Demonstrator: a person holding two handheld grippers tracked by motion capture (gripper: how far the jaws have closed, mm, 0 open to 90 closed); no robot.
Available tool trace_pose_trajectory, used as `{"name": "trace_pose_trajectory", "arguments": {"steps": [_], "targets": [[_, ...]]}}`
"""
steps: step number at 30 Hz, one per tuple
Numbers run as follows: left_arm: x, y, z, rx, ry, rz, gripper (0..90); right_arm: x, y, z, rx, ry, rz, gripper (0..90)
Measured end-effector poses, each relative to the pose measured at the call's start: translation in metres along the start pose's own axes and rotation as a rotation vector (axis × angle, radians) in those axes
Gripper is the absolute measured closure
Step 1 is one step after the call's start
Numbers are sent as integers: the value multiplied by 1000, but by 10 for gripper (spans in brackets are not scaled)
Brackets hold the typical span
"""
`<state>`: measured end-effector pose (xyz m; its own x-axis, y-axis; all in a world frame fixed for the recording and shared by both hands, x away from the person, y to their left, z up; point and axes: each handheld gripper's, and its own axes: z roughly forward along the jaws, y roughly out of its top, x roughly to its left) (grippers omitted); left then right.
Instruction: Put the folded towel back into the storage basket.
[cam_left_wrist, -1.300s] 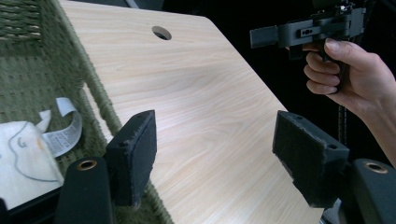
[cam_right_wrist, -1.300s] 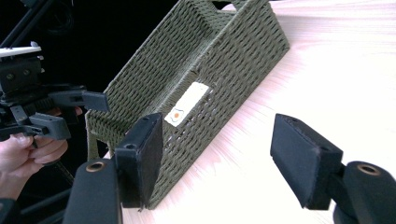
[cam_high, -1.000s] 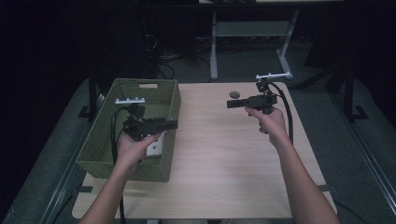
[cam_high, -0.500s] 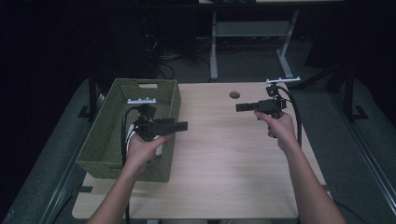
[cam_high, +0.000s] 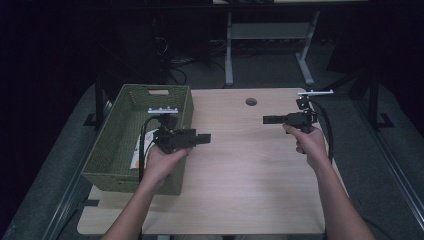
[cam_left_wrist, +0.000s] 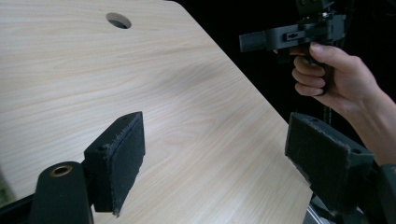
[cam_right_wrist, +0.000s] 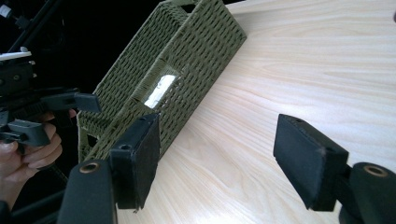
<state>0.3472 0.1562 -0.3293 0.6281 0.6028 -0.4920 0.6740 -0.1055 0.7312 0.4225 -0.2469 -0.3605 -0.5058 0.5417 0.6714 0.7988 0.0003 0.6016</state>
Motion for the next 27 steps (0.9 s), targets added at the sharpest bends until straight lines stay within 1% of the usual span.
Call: {"name": "trace_pose_trajectory", "arguments": {"steps": [8, 11, 12, 19, 20, 21, 23, 24, 27], "targets": [[-9, 0, 13, 13, -21, 15, 202, -10, -9, -11, -3, -15, 13, 313], [-11, 0, 16, 10, -23, 13, 202, -12, -12, -15, -7, -19, 15, 313], [-13, -1, 20, 9, -27, 15, 202, -13, -12, -17, -10, -19, 16, 313], [-21, -3, 31, 27, -44, 28, 202, -20, -19, -26, -20, -27, 30, 312], [-24, -4, 34, 35, -48, 33, 202, -21, -22, -28, -21, -32, 33, 308], [-24, -4, 34, 35, -48, 33, 202, -21, -22, -28, -21, -32, 33, 308], [-28, -5, 37, 38, -52, 42, 202, -22, -25, -32, -23, -36, 34, 307], [-33, -7, 41, 42, -59, 47, 202, -23, -28, -35, -26, -39, 35, 307], [-38, -9, 46, 50, -67, 57, 202, -26, -34, -39, -31, -44, 43, 307]]}}
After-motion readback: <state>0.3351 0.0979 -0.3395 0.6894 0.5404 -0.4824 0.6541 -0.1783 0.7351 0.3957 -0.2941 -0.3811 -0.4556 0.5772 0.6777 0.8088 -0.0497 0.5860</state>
